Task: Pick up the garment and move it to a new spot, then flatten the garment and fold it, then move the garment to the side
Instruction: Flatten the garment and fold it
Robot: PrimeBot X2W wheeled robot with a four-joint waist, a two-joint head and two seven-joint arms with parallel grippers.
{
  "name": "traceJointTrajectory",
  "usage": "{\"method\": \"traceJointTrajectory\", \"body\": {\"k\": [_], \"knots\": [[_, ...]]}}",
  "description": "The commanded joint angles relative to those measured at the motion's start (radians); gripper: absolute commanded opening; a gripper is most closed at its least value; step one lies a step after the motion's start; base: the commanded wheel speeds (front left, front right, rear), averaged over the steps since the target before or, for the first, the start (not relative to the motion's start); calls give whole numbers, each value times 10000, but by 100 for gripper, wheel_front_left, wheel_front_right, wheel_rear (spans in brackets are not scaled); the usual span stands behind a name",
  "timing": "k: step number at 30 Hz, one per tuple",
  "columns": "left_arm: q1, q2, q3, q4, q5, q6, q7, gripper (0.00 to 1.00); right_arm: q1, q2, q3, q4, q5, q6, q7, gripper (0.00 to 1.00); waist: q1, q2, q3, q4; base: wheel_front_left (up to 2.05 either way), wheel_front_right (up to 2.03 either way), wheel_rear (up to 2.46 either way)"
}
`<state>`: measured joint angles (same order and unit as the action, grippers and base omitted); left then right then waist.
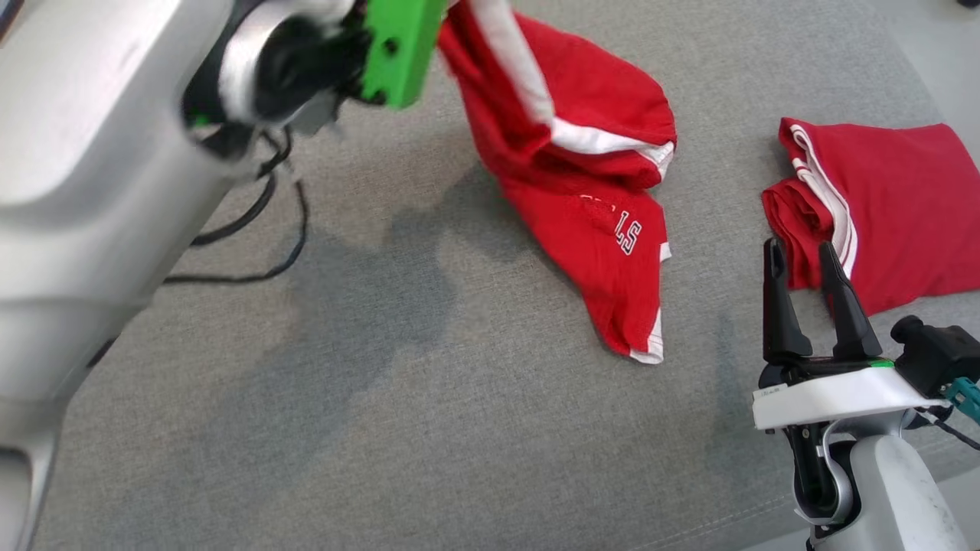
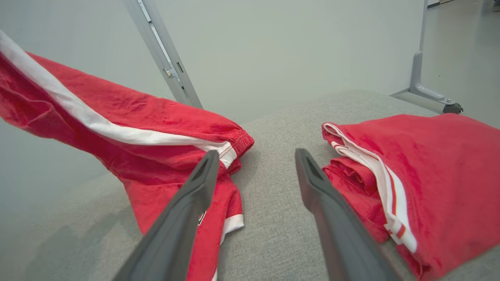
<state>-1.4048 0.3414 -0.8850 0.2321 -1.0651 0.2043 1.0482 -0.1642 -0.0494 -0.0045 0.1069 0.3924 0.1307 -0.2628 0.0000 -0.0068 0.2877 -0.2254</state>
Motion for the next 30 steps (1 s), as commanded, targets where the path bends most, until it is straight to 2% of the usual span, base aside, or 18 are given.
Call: {"method": "traceJointTrajectory", "body": {"k": [1,3,4,6,8,9,12,16,20,22,23,25,30], "knots": [[1124,779,285,-547,-220,187,-424,0,144,-21,-9,7,-181,0,-26,100,0,68,79,261,0,0,0],[2269,1453,753,-1171,-549,402,-1031,0,138,-26,24,-29,-331,0,-26,100,0,68,91,385,0,0,0],[2269,1453,753,-1171,-549,402,-1031,0,138,-26,24,-29,-331,0,-26,100,0,68,91,385,0,0,0],[3477,1968,1227,-1685,-933,549,-1762,0,206,-30,-38,-59,-522,0,-26,100,0,68,85,572,0,0,0],[4692,2233,1653,-2085,-1313,556,-2522,0,287,-29,-120,-97,-746,0,-26,100,0,68,65,825,0,0,0],[5243,2323,1844,-2258,-1501,417,-2969,0,330,-24,-130,-105,-868,0,-26,100,0,68,64,948,0,0,0],[6667,2131,2194,-2366,-1792,-177,-4330,0,398,-27,-197,-190,-1296,0,-26,100,0,68,78,1379,0,0,0],[7693,1809,2012,-1769,-1192,-1265,-6108,0,424,-29,-237,-388,-1821,-2,-26,100,0,68,148,1829,0,0,0],[8017,1341,1611,-800,-403,-2130,-7479,0,594,-30,-350,-557,-2304,-2,-26,100,0,68,206,2203,0,0,0],[8108,1016,1478,-313,-187,-2541,-8029,25,648,-29,-402,-590,-2494,-2,-26,100,0,68,202,2341,0,0,0],[8146,920,1437,-53,-136,-2689,-8244,44,672,-30,-411,-610,-2585,-2,-26,100,0,68,204,2390,0,0,0],[8141,782,1324,393,31,-2900,-8654,100,747,-29,-448,-652,-2644,-2,-26,100,0,68,219,2459,0,0,0],[8144,556,1104,1413,156,-3191,-9142,100,854,-30,-484,-710,-2732,-2,-26,100,0,68,195,2531,0,0,0]]}}
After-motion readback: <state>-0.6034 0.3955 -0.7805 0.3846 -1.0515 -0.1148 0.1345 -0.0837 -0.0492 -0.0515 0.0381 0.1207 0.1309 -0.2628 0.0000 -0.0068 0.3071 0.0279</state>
